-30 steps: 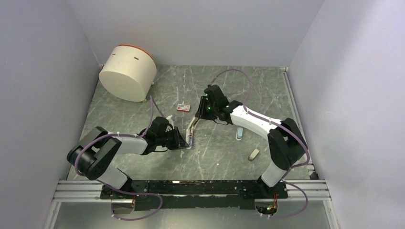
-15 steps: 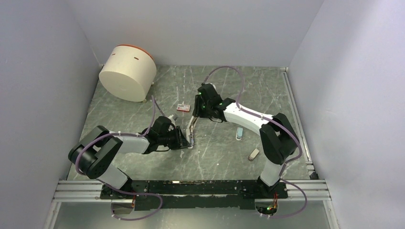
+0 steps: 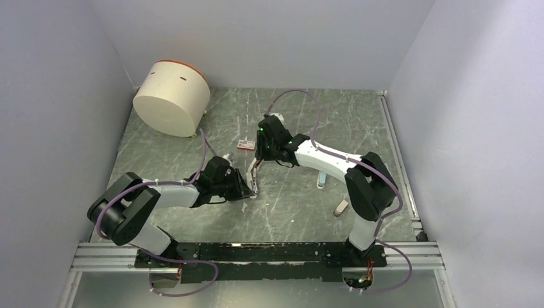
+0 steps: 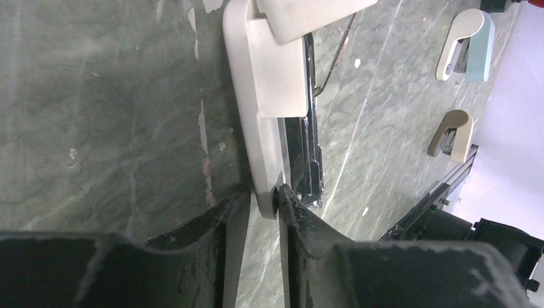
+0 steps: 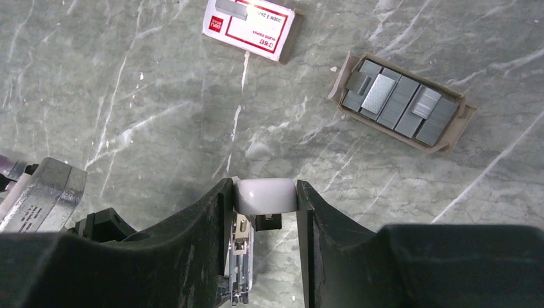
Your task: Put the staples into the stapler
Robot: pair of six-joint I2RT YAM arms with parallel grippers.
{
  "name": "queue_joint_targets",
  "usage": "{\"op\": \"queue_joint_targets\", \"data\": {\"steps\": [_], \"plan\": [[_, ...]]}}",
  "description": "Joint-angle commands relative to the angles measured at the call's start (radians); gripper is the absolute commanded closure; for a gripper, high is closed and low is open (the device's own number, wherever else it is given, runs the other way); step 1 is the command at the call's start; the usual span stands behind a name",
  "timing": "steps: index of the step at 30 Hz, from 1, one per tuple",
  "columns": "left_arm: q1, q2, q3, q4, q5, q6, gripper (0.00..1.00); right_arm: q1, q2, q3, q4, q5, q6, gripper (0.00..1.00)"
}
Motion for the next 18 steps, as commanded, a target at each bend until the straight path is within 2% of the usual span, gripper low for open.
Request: {"op": "queue_joint_targets", "data": {"steps": [1,5,10,14,18], "plan": [[0.007,0.060,-0.056,-0.203,-0.165,0.047,0.68,0.018,0.017,0.021,-0.031,0.012,-0.008,0.61],[0.009,0.065,-0.065,-0.155,-0.126,0.053,0.66,0.033,0.014,0.041,-0.048,0.052,-0.017,0.62],[0.020,0.057,-0.058,-0.159,-0.106,0.051,0.65,0.095,0.019,0.093,-0.127,0.205,-0.012,0.71],[0.035,0.047,-0.060,-0.150,-0.081,0.052,0.55,0.149,0.034,0.139,-0.208,0.314,0.004,0.73],[0.053,0.073,-0.066,-0.109,-0.045,0.049,0.61,0.176,0.045,0.167,-0.249,0.351,0.023,0.73]]}}
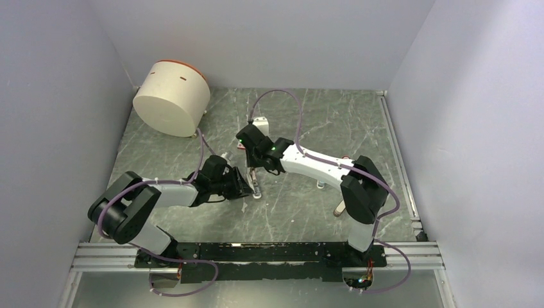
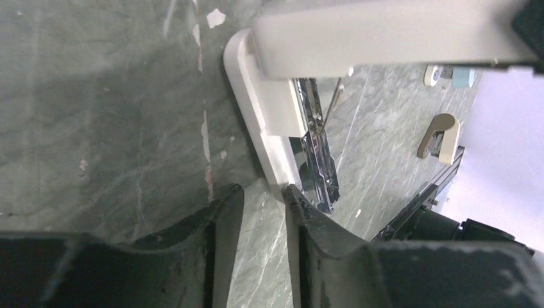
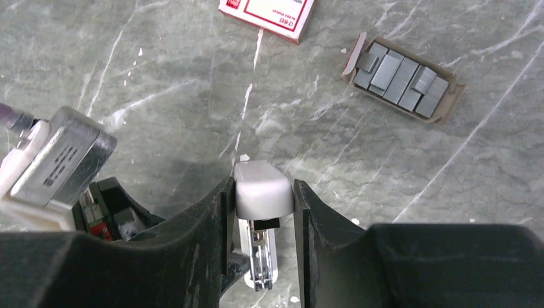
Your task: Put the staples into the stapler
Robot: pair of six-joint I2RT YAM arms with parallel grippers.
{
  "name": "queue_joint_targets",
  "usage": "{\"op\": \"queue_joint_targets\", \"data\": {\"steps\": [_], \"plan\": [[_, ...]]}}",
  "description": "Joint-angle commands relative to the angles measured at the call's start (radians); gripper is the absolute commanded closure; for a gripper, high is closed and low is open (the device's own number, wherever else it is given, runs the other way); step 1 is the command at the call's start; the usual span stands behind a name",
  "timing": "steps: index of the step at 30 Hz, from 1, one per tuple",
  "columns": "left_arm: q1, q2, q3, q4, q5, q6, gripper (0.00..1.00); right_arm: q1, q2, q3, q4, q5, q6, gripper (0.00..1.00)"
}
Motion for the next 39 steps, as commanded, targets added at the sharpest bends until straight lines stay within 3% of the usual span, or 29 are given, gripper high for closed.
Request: {"op": "queue_joint_targets", "data": {"steps": [1,4,14,32,39], "plan": [[0.031,0.083,-0.062,-0.124,-0.057,0.053,0.65,0.023,0.021,0.045,-0.088,0.107,0.030,0.73],[0.033,0.117,-0.065,-0.072,-0.026,0.045,0.73,0.038,0.020,0.044,-0.089,0.104,0.044,0.73],[0.033,0.196,-0.060,-0.046,-0.028,0.041,0.86,0.047,0.079,0.127,-0.163,0.129,0.027,0.72],[0.035,0.196,-0.098,-0.047,-0.065,0.022,0.90,0.048,0.238,0.245,-0.120,0.199,-0.038,0.66],[0.044,0.175,-0.099,-0.049,-0.057,0.012,0.89,0.047,0.219,0.248,-0.101,0.154,-0.037,0.65]]}}
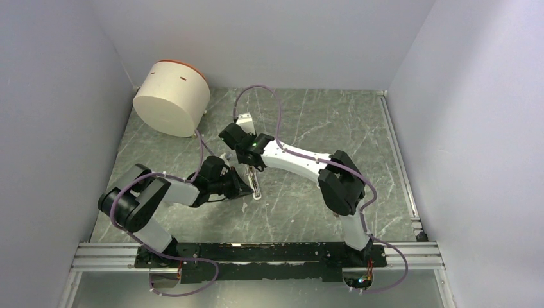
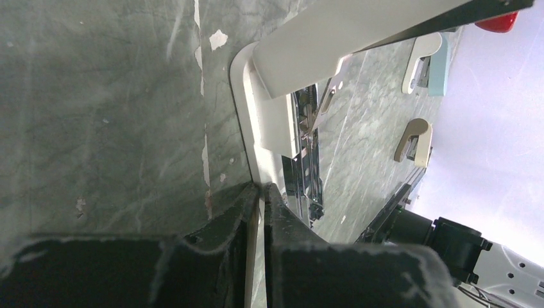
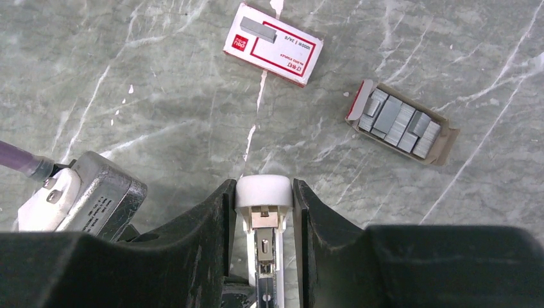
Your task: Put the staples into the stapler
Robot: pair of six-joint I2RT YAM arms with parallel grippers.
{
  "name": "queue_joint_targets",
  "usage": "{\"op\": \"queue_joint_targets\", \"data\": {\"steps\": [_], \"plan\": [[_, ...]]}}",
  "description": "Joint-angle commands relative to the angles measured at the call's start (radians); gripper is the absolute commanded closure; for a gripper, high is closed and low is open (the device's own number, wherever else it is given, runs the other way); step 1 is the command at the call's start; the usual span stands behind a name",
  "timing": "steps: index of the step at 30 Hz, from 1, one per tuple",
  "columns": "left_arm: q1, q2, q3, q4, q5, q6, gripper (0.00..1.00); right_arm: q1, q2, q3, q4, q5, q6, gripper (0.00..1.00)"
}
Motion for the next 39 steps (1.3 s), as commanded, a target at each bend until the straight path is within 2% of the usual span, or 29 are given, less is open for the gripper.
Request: {"op": "queue_joint_targets", "data": {"steps": [1,9,16,19,24,32,35,37,39], "plan": [[0.005,0.052,-0.057,-0.252,-0.147,0.067,0.88,-0.007,0.000,-0.003,0.002,-0.004,0.018,0.64],[0.010,0.036,-0.035,-0.292,-0.156,0.079,0.83,-0.010,-0.083,-0.027,-0.005,-0.049,0.026,0.50],[0.013,0.027,-0.027,-0.309,-0.156,0.079,0.81,-0.034,-0.168,-0.061,0.024,-0.111,0.035,0.43],[0.013,-0.006,-0.016,-0.339,-0.160,0.088,0.74,-0.054,-0.233,-0.110,0.050,-0.143,0.042,0.41],[0.013,-0.111,0.022,-0.464,-0.231,0.124,0.63,-0.110,-0.397,-0.265,0.083,-0.174,0.074,0.41],[0.012,-0.310,0.088,-0.625,-0.297,0.169,0.55,-0.271,-0.652,-0.556,0.030,-0.119,0.108,0.41],[0.011,-0.423,0.109,-0.638,-0.281,0.207,0.48,-0.339,-0.713,-0.657,-0.011,-0.042,0.132,0.35],[0.011,-0.504,0.131,-0.652,-0.282,0.232,0.40,-0.368,-0.737,-0.711,-0.034,0.008,0.158,0.32],[0.011,-0.559,0.156,-0.671,-0.293,0.260,0.34,-0.395,-0.747,-0.756,-0.035,0.007,0.174,0.31]]}}
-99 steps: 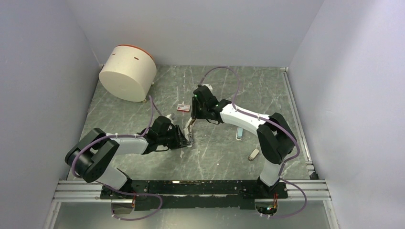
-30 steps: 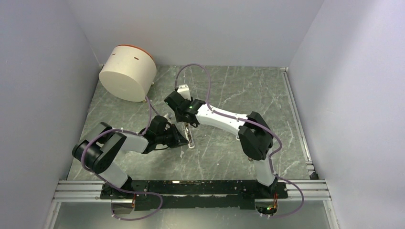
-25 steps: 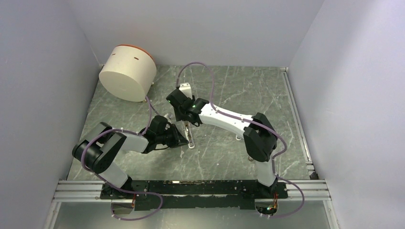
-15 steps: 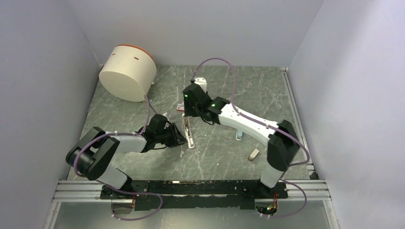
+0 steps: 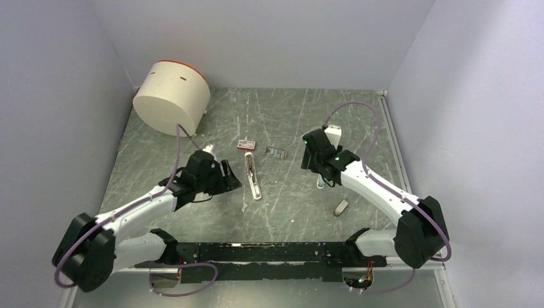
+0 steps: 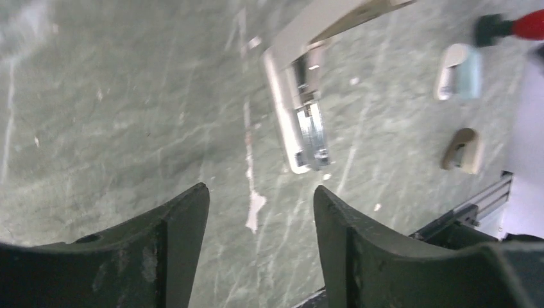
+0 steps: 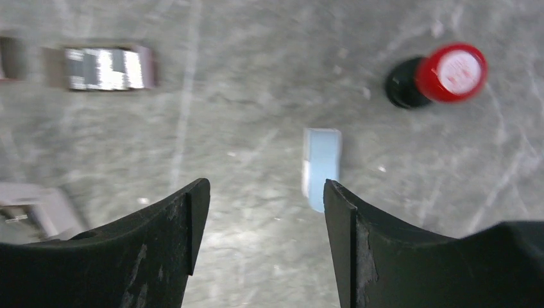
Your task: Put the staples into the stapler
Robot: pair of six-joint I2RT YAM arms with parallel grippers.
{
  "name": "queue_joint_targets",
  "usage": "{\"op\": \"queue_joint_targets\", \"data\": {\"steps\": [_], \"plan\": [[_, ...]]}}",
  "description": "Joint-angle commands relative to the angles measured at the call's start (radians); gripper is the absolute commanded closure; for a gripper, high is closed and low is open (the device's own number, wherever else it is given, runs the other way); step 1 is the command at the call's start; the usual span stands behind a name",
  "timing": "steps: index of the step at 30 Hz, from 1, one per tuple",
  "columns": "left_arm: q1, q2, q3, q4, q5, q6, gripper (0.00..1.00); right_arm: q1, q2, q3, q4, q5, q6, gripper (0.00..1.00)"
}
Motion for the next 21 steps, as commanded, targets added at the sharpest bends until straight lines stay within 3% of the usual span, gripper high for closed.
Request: {"op": "queue_joint_targets", "data": {"steps": [1,4,14,21], "plan": [[0.006,-0.125,0.094,-0.064,-0.046,0.092,0.30,-0.047,-0.029,-0.092,-0.040,0.067,0.063,0.31],[0.005,-0.169,0.120,-0.060,-0.031,0.128,0.26,-0.073,-0.016,-0.140,-0.008,0.030,0.069,0.33],[0.005,-0.228,0.154,-0.038,0.004,0.158,0.28,-0.105,0.062,-0.180,0.070,-0.019,0.037,0.51],[0.003,-0.189,0.155,0.017,0.085,0.132,0.28,-0.113,0.070,-0.196,0.074,-0.031,0.032,0.51]]}}
